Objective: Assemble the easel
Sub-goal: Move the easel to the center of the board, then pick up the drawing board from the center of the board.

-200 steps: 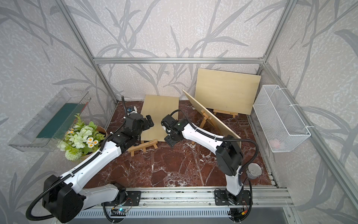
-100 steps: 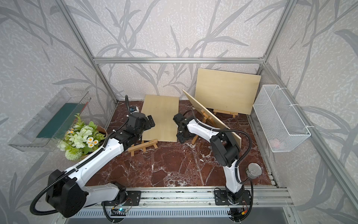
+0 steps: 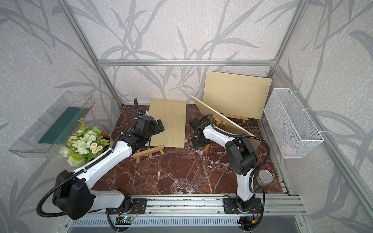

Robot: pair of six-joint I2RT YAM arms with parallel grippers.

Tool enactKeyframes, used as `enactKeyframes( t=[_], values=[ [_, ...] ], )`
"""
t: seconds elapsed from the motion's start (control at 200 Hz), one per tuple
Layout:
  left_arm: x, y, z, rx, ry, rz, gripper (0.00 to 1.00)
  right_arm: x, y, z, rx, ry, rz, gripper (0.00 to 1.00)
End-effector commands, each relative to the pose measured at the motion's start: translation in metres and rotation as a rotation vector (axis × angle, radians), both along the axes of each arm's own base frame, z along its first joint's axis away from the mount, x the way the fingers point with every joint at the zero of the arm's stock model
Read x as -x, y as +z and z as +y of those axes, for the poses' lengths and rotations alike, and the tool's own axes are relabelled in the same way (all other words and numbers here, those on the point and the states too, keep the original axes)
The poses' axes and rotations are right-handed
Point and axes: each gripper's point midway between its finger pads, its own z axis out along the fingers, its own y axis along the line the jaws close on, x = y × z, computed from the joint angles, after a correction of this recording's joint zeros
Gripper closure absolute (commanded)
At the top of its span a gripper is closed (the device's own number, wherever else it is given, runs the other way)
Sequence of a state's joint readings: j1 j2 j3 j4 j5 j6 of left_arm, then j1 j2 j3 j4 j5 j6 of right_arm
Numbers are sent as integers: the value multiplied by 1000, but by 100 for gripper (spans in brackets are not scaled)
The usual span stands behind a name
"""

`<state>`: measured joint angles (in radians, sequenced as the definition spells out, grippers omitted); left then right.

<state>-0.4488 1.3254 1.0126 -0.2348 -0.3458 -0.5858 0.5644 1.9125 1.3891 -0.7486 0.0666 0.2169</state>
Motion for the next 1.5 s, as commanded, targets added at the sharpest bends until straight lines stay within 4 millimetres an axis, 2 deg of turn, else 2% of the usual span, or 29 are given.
enactKeyframes(
  t=[0.0,0.3,0.42,0.49,0.595,0.695,0.785,0.85,0.925,1.02,1.16,1.325,1.494],
  values=[
    [-3,9,3,9,28,-9,1,1,4,-33,26,-105,2,30],
    [11,-7,25,-66,110,61,1,5,5,-69,23,-243,10,30],
    [16,-13,34,-78,137,92,1,8,8,-73,1,-284,16,29],
    [17,-18,40,-79,150,115,1,8,14,-67,-30,-279,11,29],
    [18,-28,53,-65,179,158,1,9,30,-46,-51,-194,-40,29],
    [17,-40,66,-13,191,199,1,13,46,-16,-27,-52,-119,29],
    [10,-54,74,46,178,255,1,21,56,20,-59,62,-153,29],
    [0,-63,77,99,137,294,1,26,63,50,-110,135,-169,28],
    [-17,-74,74,148,63,345,1,28,59,79,-152,188,-146,28],
    [-42,-86,77,180,21,409,1,20,47,97,-173,167,-106,28],
    [-84,-94,86,116,-24,430,1,8,27,110,-153,187,-62,28],
    [-136,-99,85,65,-80,358,1,-4,2,113,-109,187,-18,29],
    [-163,-124,87,49,-91,384,1,1,-19,103,-80,185,50,29]
  ],
)
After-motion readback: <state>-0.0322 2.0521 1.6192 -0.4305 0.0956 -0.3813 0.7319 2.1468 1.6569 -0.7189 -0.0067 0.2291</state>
